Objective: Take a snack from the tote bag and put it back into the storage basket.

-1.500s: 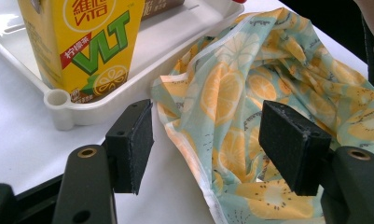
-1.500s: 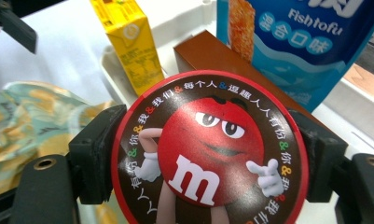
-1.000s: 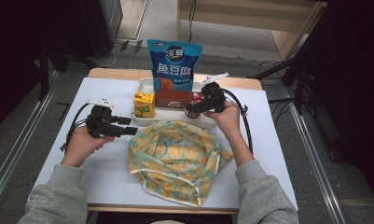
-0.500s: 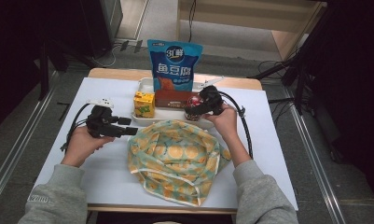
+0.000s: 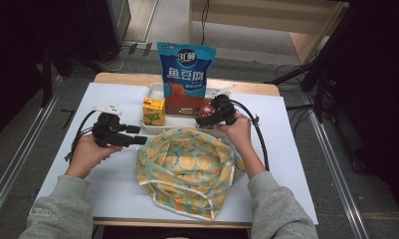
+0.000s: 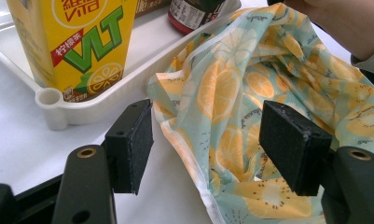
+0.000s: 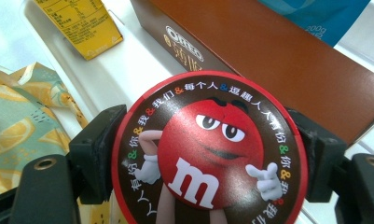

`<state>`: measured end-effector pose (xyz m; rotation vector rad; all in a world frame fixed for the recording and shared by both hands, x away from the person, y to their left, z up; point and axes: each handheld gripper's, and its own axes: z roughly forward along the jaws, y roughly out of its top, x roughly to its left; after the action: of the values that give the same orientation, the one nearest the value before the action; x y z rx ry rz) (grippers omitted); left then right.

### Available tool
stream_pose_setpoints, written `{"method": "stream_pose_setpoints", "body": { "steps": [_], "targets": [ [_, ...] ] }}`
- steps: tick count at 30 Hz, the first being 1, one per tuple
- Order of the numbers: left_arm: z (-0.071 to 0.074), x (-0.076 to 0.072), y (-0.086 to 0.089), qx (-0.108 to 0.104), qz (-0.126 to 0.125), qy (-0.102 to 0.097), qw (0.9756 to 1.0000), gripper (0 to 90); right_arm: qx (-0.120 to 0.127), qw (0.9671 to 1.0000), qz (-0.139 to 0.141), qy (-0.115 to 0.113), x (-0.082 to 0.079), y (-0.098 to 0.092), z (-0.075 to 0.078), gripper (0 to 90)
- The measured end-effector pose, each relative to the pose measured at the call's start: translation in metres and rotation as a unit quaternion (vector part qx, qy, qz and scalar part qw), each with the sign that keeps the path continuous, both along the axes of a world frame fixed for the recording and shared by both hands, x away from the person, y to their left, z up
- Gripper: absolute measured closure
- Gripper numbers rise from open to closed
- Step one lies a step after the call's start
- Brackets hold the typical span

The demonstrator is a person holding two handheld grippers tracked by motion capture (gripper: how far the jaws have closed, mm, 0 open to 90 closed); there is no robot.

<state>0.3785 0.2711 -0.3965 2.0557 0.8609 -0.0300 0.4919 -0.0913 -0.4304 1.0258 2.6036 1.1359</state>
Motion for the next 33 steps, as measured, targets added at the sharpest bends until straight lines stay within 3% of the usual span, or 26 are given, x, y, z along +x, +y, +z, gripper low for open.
{"method": "stream_pose_setpoints", "body": {
  "steps": [33],
  "targets": [
    [-0.0005,-0.0008,-0.0038,0.006,-0.01,0.002,0.9999,35.1,-0.002,1.0,-0.002,-0.004,-0.0015,-0.0001,-0.0074,20.3]
  ]
}}
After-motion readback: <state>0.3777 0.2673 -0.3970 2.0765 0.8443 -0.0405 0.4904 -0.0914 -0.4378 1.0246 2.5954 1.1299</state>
